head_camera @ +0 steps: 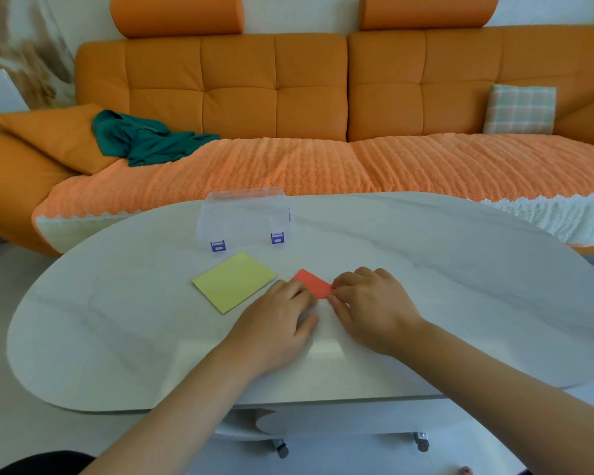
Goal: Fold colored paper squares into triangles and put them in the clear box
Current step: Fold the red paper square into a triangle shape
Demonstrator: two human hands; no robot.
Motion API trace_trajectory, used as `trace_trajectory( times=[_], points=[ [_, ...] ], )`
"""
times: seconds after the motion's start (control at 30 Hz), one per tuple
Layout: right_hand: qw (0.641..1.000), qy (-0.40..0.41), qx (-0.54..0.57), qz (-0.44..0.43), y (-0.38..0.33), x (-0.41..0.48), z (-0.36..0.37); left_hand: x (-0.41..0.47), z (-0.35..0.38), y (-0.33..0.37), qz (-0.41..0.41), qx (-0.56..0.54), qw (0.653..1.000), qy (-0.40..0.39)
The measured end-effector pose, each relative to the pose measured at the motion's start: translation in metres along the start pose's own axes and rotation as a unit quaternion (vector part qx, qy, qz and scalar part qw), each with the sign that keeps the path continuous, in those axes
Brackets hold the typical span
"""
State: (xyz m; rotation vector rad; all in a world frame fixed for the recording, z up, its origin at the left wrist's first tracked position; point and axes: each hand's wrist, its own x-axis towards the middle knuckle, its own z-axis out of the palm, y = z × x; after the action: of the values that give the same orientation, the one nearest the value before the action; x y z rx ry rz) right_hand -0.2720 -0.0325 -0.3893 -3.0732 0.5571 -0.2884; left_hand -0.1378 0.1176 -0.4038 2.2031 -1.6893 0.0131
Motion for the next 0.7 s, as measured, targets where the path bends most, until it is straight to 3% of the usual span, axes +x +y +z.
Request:
trace_trajectory(
  times=[0.4,0.57,0.7],
  points=[
    [0.996,0.006,-0.038,0.081,0.015,-0.007,-0.011,0.007,0.000,-0.004,0.001,-0.037,0.999,-0.010],
    [0.997,0.018,-0.067,0.047,0.009,-0.002,-0.013,0.018,0.000,-0.014,-0.003,-0.091,0.996,0.021],
    [0.999,0.017,0.035,-0.014,0.008,0.007,-0.009,0.031,-0.001,-0.018,0.000,-0.105,0.993,0.046]
  ],
)
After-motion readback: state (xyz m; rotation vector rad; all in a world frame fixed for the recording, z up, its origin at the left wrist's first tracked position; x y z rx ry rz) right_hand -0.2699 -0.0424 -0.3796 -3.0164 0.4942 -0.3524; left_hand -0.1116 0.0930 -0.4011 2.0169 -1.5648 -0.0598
